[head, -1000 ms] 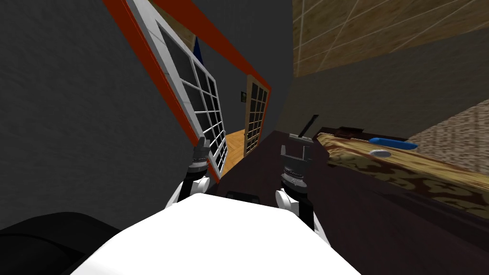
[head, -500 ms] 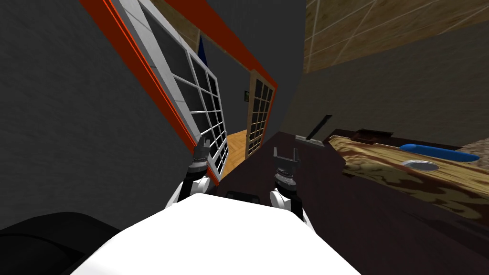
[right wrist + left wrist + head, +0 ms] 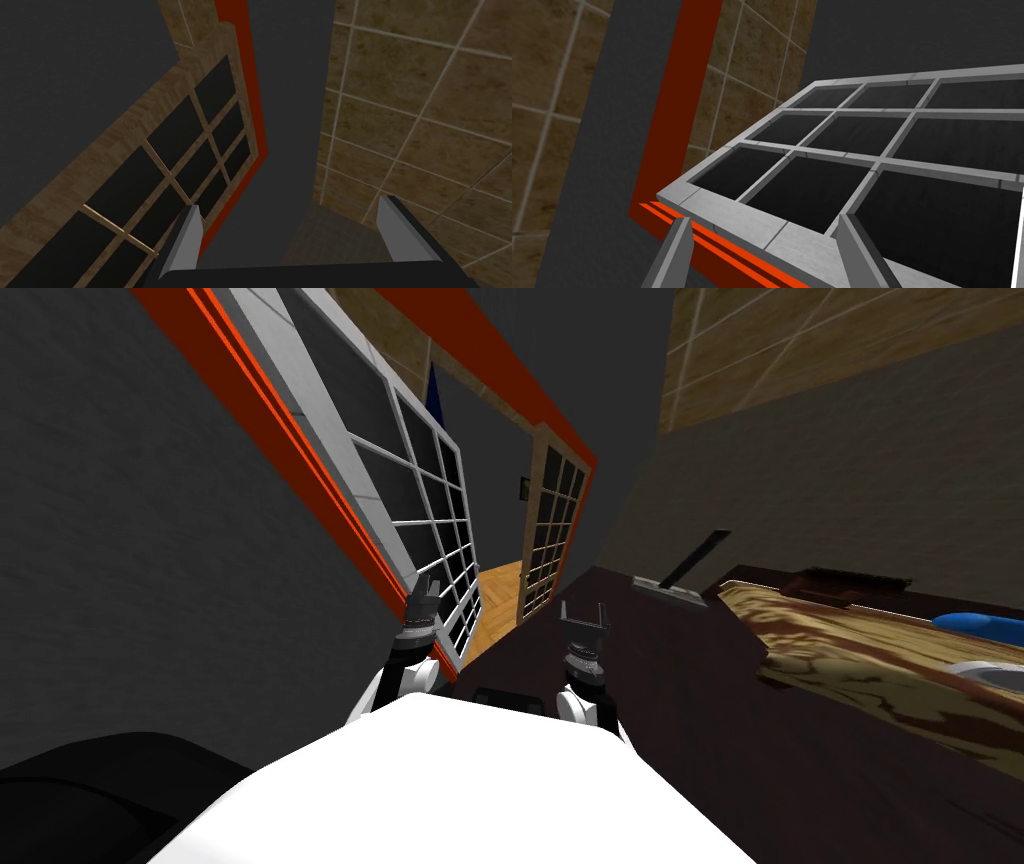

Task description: Push the door open

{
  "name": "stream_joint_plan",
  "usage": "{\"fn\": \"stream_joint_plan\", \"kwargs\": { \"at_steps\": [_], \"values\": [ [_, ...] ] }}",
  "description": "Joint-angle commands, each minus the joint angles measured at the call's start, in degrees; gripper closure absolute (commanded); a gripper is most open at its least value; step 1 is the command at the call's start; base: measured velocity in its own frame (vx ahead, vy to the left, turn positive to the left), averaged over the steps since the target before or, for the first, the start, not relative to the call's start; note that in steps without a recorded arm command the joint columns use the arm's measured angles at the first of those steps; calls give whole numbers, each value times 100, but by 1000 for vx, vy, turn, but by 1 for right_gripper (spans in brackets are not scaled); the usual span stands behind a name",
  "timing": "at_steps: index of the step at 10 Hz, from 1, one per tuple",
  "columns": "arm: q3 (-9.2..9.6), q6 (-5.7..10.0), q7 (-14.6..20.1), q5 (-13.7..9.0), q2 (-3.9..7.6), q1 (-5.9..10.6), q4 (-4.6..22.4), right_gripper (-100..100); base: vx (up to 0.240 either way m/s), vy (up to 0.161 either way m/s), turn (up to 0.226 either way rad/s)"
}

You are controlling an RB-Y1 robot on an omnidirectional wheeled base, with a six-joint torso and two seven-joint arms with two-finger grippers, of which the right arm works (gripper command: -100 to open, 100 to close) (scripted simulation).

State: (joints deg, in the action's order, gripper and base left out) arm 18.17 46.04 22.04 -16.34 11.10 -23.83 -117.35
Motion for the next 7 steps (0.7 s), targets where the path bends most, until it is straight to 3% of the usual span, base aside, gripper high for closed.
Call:
{"fn": "stream_joint_plan", "kwargs": {
  "at_steps": [1,7],
  "values": [
    [176,100,157,-157,84,62,176,-100,124,-41,118],
    [882,468,722,-764,420,263,834,-100,134,-47,120]
  ]
}}
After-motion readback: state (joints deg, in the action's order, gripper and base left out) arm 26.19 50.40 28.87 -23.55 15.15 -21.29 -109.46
